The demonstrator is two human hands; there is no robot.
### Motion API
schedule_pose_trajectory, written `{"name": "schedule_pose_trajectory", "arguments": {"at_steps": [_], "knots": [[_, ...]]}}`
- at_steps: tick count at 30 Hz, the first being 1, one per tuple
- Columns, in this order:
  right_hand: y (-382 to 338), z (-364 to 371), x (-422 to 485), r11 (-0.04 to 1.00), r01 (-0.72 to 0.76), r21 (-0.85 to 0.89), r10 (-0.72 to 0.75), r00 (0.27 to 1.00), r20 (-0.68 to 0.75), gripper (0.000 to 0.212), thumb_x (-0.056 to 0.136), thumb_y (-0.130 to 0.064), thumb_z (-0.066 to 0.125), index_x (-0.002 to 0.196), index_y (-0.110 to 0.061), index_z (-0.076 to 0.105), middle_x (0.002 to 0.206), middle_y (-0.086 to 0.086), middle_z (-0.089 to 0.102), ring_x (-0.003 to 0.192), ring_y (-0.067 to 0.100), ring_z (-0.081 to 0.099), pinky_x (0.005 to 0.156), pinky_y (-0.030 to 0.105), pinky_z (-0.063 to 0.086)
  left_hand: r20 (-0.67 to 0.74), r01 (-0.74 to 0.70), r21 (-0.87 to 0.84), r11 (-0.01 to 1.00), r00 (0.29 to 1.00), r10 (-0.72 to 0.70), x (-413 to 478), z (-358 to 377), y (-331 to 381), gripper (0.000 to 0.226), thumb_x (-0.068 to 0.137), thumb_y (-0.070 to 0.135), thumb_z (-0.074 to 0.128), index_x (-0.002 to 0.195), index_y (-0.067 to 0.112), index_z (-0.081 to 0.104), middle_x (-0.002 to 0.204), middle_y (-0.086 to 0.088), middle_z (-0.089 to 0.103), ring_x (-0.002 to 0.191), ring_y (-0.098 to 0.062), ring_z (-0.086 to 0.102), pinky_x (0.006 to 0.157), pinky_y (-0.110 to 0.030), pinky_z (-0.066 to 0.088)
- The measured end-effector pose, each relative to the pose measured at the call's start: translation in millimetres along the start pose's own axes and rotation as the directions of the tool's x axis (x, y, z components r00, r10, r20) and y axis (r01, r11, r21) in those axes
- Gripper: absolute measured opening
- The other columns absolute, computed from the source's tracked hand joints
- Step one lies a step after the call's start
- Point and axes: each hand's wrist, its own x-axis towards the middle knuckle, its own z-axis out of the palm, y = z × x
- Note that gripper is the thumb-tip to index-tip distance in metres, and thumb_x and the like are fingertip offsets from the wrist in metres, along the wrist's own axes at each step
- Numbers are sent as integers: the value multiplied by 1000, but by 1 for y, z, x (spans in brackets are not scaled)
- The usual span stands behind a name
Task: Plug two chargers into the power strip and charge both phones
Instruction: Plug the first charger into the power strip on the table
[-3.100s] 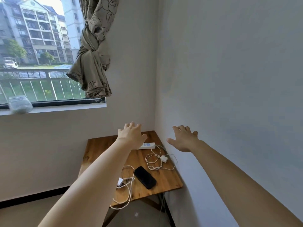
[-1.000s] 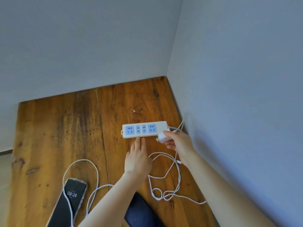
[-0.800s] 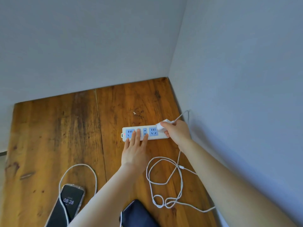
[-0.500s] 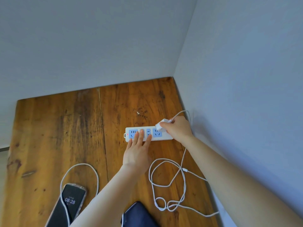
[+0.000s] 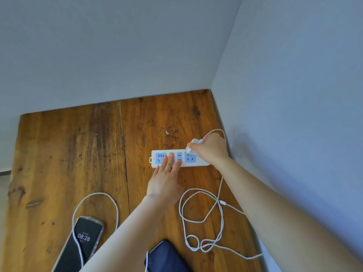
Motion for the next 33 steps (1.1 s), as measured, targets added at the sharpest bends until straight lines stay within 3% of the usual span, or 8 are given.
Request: {"name": "schedule_pose_trajectory", "arguments": {"at_steps": [4, 7, 16, 20, 25, 29, 33], "knots": [[-10, 0, 2, 993, 38, -109, -35, 999, 33, 35, 75, -44, 72, 83, -18, 51, 66, -5, 51, 50, 12, 55, 43, 16, 35, 22, 0, 2, 1000, 1000, 0, 2, -5, 0, 77, 93, 33, 55, 152, 30, 5, 161, 2, -7, 146, -20, -9, 116, -38, 13], [-13, 9, -5, 980, 106, -171, -110, 994, -10, 35, 75, -43, 73, 88, -16, 55, 76, -3, 57, 53, 13, 58, 41, 15, 36, 31, -6, -2, 1000, 1000, 6, 2, -6, 1, 76, 93, 33, 54, 152, 30, 6, 161, 2, -6, 146, -20, -8, 116, -38, 13], [-11, 13, -16, 996, 23, -88, -30, 997, -72, 42, 72, -43, 77, 94, -14, 56, 94, 5, 67, 63, 14, 60, 40, 14, 35, 38, -10, 2, 1000, 999, 10, 2, -6, -2, 77, 93, 33, 54, 151, 31, 3, 161, 2, -8, 146, -20, -10, 116, -38, 13], [-12, 19, -23, 994, 60, -95, -68, 994, -81, 44, 70, -37, 81, 98, -10, 59, 98, 8, 68, 80, 20, 67, 54, 22, 51, 42, -24, 19, 1000, 999, 23, 3, -5, -3, 78, 93, 37, 53, 151, 31, 0, 161, 1, -9, 146, -20, -10, 116, -37, 13], [-7, 22, -29, 996, 91, -23, -93, 994, -64, 43, 76, -35, 77, 104, -11, 55, 105, 9, 67, 90, 24, 67, 59, 23, 52, 54, -21, 42, 999, 998, 18, 5, -5, -3, 80, 92, 40, 54, 151, 31, 0, 161, 2, -9, 146, -21, -10, 115, -38, 16], [5, 17, -28, 991, 115, 63, -113, 993, -43, 33, 83, -36, 68, 100, -12, 55, 105, 10, 67, 85, 21, 69, 47, 9, 41, 48, -19, 48, 999, 999, 17, 4, -1, -3, 80, 92, 38, 55, 152, 30, 1, 161, 1, -9, 146, -20, -10, 116, -38, 14], [11, 24, -33, 987, 124, 101, -111, 986, -124, 30, 83, -36, 68, 100, -14, 56, 103, 8, 68, 83, 22, 70, 52, 16, 51, 49, -18, 70, 997, 999, 15, 3, 0, -3, 81, 92, 39, 55, 152, 28, 0, 161, 0, -10, 146, -21, -11, 116, -39, 14]]}}
